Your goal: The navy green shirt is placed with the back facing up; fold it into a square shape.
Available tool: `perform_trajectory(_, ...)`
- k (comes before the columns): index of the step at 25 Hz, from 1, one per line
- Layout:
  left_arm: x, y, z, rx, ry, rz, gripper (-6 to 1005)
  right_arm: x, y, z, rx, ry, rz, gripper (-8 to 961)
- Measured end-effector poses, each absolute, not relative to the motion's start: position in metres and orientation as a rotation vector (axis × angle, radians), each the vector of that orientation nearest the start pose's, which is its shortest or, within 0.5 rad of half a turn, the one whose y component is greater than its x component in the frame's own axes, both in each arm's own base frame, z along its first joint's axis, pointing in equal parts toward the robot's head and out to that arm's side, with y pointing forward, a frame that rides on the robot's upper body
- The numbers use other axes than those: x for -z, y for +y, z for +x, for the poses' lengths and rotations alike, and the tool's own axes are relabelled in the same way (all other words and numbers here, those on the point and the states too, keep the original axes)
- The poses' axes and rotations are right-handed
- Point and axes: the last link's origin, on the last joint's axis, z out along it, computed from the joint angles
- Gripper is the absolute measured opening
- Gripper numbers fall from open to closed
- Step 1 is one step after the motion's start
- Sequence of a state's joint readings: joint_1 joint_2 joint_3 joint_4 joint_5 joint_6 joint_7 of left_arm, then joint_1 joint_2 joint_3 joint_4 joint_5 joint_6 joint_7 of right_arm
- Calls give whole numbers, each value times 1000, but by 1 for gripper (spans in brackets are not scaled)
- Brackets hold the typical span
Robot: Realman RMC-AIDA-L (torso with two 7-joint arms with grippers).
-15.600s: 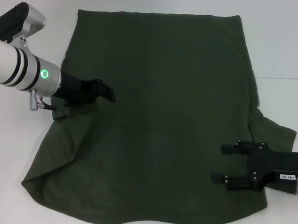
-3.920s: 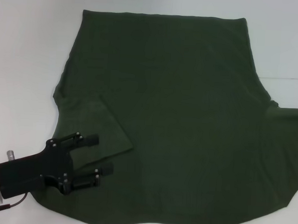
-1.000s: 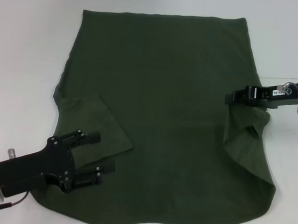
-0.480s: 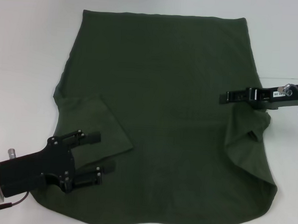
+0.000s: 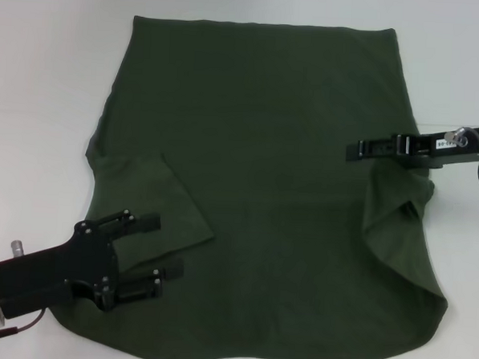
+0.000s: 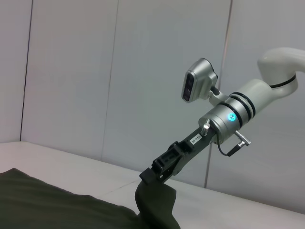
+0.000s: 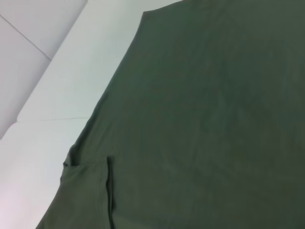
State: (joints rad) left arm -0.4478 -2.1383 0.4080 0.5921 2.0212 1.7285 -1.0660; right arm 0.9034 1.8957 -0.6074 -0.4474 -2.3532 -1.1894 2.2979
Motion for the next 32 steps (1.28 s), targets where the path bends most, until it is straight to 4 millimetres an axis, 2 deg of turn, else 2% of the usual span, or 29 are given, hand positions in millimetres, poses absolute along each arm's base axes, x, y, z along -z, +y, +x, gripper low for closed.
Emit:
perform_trajectory(14, 1, 287, -278, 960, -435, -2562, 804, -42, 449, 230, -401, 1513, -2275, 871)
perform_trajectory(32, 1, 286, -278, 968, -439, -2565, 804, -69, 451, 217, -516, 1499, -2299, 868)
